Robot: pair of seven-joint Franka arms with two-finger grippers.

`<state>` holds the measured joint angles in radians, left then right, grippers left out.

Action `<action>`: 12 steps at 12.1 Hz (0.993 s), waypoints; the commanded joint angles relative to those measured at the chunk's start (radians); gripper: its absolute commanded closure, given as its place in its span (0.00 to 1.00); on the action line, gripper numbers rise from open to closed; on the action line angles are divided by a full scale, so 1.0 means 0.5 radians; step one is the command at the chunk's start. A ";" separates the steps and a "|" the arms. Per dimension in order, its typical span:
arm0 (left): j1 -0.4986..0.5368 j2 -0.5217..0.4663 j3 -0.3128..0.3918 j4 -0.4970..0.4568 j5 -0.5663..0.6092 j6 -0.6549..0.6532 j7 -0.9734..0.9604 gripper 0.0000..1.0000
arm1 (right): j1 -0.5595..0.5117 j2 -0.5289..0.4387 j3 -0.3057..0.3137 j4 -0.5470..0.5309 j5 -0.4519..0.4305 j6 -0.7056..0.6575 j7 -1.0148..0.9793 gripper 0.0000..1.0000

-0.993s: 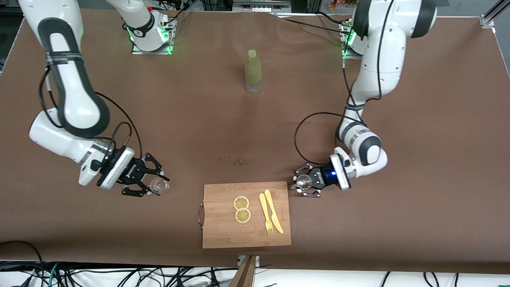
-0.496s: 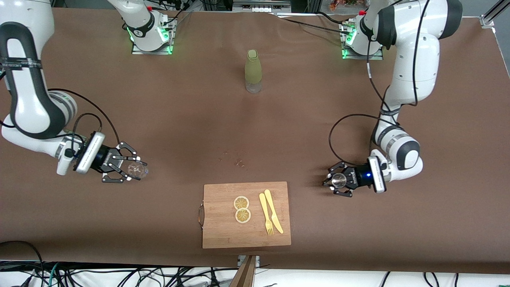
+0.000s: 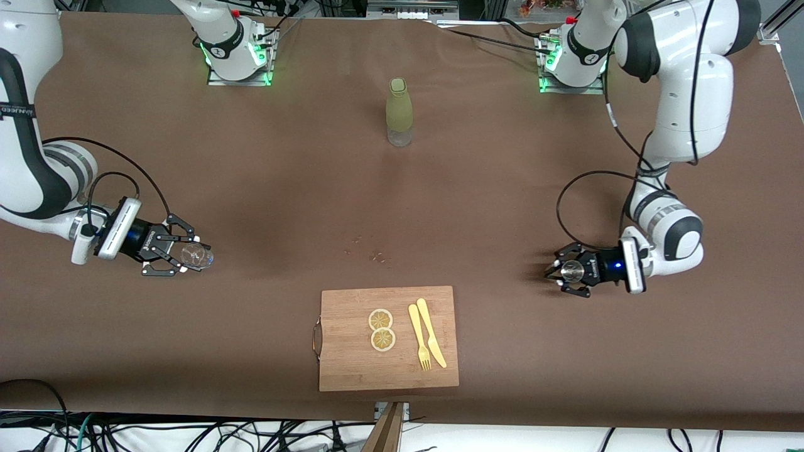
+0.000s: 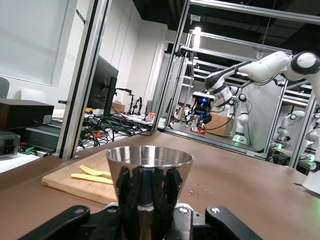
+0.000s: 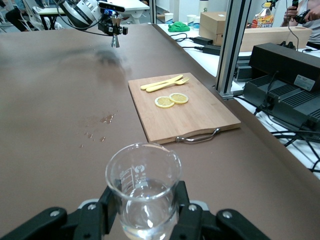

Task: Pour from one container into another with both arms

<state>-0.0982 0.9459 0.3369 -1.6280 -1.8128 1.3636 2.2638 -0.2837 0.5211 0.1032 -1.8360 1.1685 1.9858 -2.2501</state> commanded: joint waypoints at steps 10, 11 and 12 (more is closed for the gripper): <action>0.362 -0.088 -0.036 -0.110 0.524 -0.171 0.224 1.00 | -0.344 0.329 -0.022 -0.010 -0.088 -0.265 -0.430 0.75; 0.374 -0.079 -0.036 -0.113 0.548 -0.202 0.249 1.00 | -0.356 0.332 -0.053 -0.013 -0.113 -0.262 -0.424 0.75; 0.387 -0.063 -0.036 -0.110 0.558 -0.227 0.289 1.00 | -0.359 0.357 -0.071 -0.010 -0.119 -0.247 -0.427 0.75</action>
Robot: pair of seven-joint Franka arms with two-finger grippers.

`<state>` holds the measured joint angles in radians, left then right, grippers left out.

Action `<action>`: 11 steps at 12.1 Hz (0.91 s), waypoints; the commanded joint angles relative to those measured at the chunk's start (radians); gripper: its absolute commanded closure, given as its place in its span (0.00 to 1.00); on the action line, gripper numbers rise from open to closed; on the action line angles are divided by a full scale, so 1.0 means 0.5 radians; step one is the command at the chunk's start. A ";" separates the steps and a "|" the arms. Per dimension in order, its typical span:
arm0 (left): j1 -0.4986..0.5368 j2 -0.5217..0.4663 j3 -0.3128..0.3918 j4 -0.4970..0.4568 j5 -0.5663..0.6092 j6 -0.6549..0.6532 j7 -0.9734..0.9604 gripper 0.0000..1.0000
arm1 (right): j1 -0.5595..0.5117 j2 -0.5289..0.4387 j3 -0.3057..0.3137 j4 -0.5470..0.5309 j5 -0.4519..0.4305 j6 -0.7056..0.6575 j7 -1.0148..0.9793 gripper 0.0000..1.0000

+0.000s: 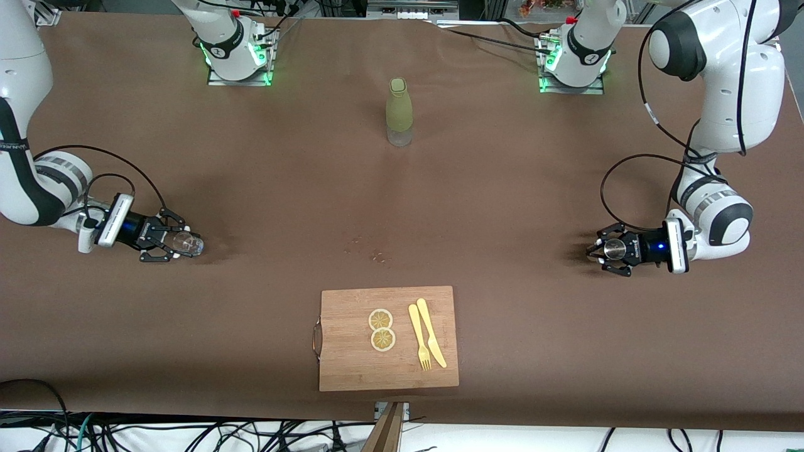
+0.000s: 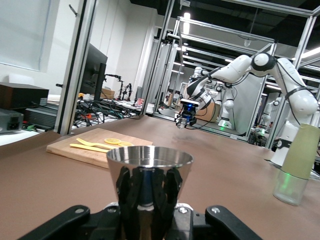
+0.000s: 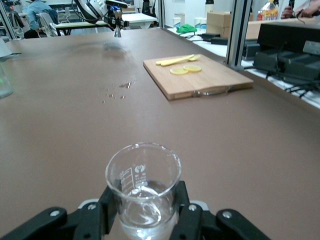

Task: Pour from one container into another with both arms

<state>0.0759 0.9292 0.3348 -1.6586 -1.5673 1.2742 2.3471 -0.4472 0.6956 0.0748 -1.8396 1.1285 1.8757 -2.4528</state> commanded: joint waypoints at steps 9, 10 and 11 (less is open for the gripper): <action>0.207 0.059 -0.022 0.010 0.269 -0.189 0.389 1.00 | 0.017 0.072 -0.064 -0.009 -0.048 0.249 -0.003 0.75; 0.216 0.074 -0.022 0.022 0.269 -0.189 0.432 1.00 | 0.044 0.072 -0.082 -0.009 -0.048 0.283 -0.003 0.75; 0.219 0.077 -0.022 0.022 0.269 -0.189 0.435 1.00 | 0.057 0.072 -0.088 -0.015 -0.048 0.295 0.000 0.75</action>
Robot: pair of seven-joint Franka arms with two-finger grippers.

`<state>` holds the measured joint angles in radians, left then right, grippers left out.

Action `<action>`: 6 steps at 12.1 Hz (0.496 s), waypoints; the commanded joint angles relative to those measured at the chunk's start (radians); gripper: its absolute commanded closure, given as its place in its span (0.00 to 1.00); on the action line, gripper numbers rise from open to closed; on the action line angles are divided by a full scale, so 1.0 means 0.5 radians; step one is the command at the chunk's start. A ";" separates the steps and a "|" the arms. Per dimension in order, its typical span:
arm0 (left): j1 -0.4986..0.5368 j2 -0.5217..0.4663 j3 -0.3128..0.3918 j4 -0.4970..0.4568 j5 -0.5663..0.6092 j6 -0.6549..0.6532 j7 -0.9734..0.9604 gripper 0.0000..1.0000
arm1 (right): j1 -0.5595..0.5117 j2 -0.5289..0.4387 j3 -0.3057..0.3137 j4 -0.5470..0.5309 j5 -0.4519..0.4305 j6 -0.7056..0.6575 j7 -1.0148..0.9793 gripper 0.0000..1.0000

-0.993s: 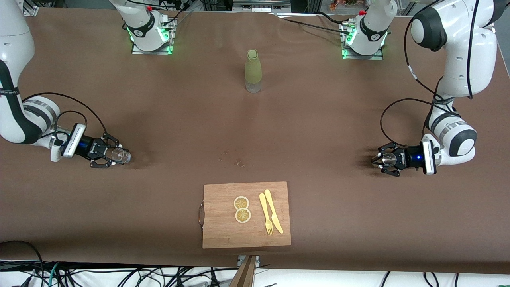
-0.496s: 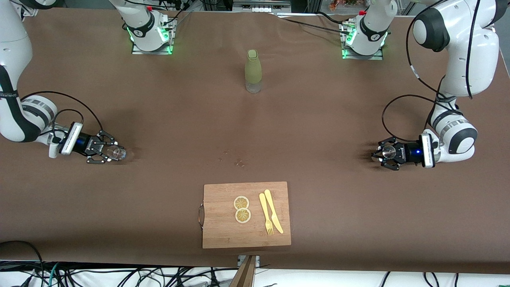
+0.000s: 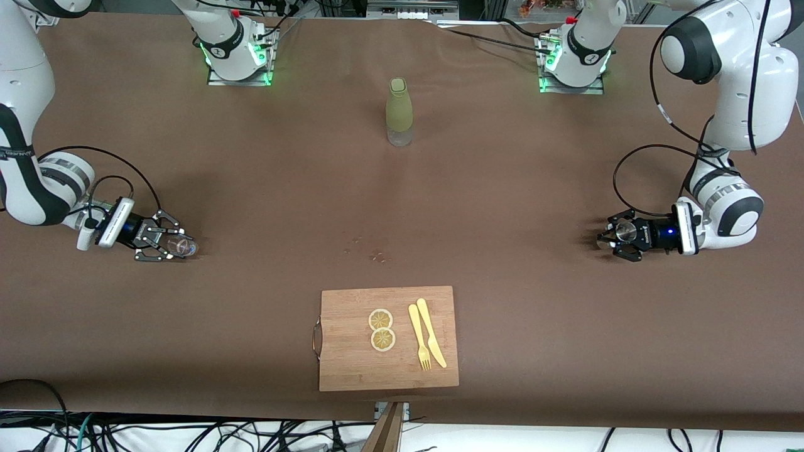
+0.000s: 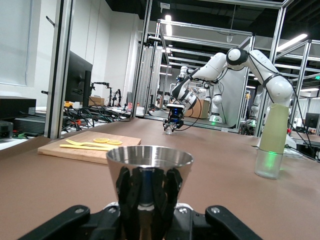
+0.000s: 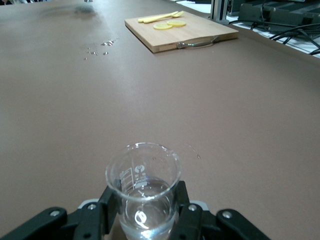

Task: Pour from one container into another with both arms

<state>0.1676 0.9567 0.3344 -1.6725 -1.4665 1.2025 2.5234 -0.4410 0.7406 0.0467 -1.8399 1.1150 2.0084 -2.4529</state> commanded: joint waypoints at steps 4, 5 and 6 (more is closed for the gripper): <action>0.051 0.068 -0.021 0.050 0.061 -0.043 0.159 1.00 | 0.072 -0.015 -0.044 -0.032 -0.021 0.054 0.022 0.29; 0.051 0.078 -0.021 0.050 0.061 -0.046 0.166 1.00 | 0.075 -0.015 -0.044 -0.032 -0.021 0.054 0.019 0.00; 0.051 0.084 -0.021 0.050 0.065 -0.043 0.205 1.00 | 0.075 -0.015 -0.056 -0.032 -0.024 0.051 0.019 0.00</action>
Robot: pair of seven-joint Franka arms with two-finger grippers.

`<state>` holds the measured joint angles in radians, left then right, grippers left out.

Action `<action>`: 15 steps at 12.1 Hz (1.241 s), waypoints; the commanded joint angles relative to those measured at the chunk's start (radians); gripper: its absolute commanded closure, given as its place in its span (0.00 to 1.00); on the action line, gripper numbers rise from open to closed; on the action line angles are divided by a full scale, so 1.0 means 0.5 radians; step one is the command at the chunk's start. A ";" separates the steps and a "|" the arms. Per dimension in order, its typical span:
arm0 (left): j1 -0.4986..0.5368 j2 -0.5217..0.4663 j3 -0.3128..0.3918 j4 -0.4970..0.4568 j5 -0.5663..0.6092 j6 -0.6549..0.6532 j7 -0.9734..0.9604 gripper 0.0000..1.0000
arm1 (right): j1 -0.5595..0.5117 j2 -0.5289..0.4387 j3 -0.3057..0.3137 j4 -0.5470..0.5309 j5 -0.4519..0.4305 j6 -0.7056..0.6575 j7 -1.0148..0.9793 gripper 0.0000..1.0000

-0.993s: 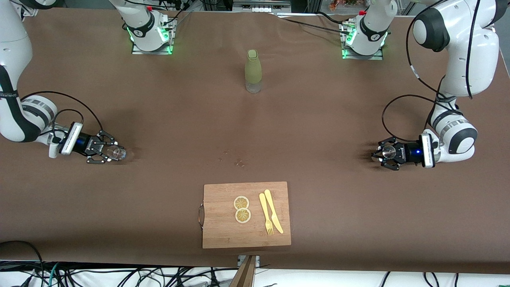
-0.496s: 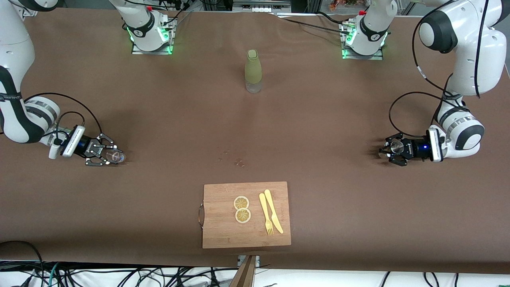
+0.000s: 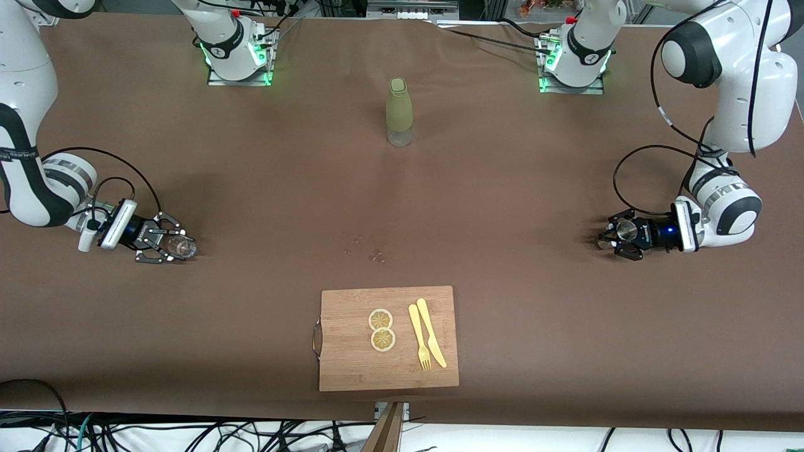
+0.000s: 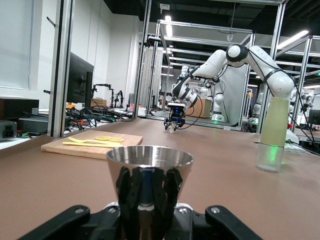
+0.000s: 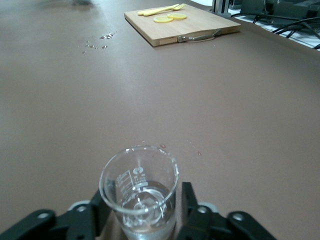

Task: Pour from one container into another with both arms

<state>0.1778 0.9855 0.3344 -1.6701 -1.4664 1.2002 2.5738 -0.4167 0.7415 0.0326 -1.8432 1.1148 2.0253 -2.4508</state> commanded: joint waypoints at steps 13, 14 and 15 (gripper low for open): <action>0.028 0.106 -0.021 0.070 0.073 -0.029 0.246 0.74 | 0.091 -0.678 -0.209 -0.124 -1.111 0.030 1.193 0.00; 0.028 0.109 -0.021 0.070 0.076 -0.029 0.246 0.64 | 0.121 -0.770 -0.212 -0.151 -1.247 0.030 1.417 0.00; 0.028 0.115 -0.021 0.070 0.077 -0.029 0.246 0.51 | 0.179 -0.853 -0.219 -0.161 -1.415 0.030 1.666 0.00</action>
<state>0.1782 1.0258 0.3318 -1.6653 -1.4659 1.2002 2.6567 -0.3726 0.4202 -0.0669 -1.8566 0.5142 2.0285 -1.7912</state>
